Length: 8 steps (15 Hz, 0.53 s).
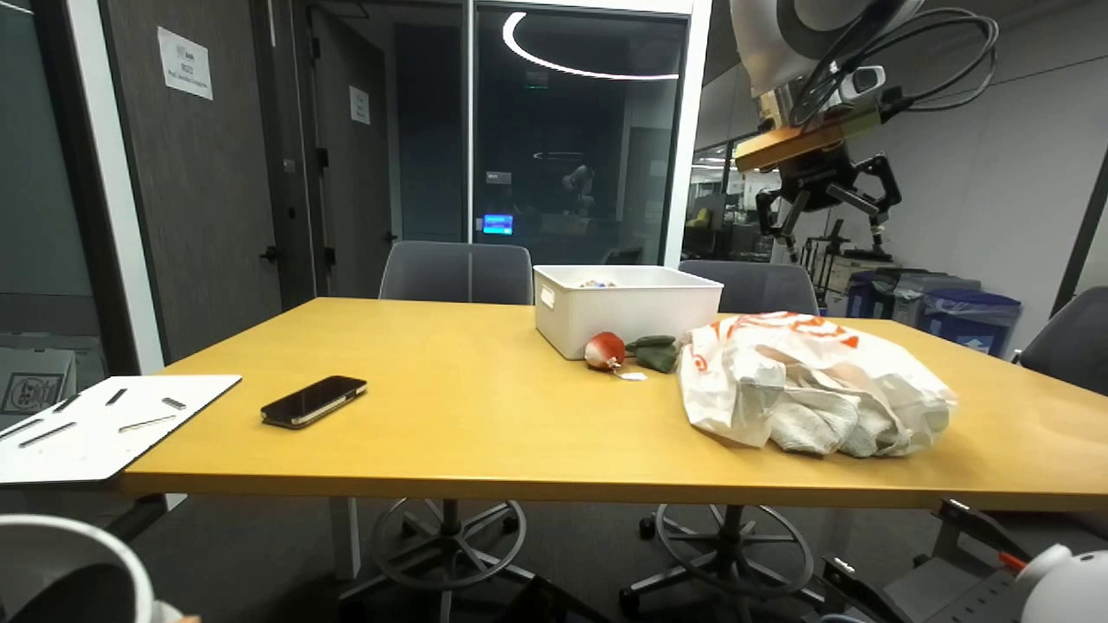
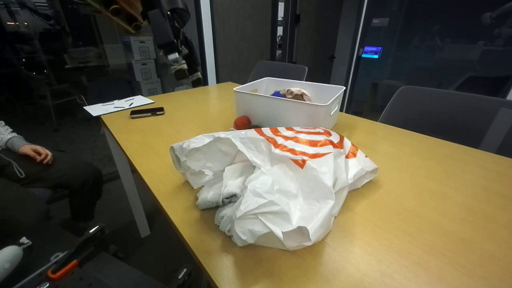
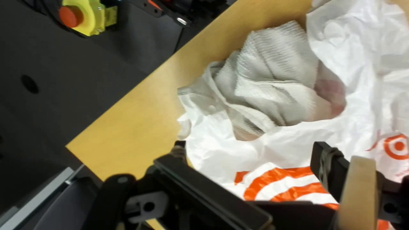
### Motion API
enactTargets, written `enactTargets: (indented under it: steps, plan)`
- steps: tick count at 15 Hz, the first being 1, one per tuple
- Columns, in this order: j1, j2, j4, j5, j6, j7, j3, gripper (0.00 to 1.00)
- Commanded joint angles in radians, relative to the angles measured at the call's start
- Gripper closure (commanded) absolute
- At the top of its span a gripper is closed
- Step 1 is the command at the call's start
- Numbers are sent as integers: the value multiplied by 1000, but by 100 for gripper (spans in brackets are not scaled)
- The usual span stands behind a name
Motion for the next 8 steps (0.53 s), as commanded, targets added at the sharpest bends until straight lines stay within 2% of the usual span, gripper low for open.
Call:
enactTargets:
  steps: [1,2,4,8]
  plan:
    - [-33,-21,-92,-23,266,-88,-15,0]
    - [-41,0,-43,5,152,-47,19,0]
    - [-55,2,-75,-1,232,-71,15,0]
    - [-58,1,-81,-5,246,-77,14,0]
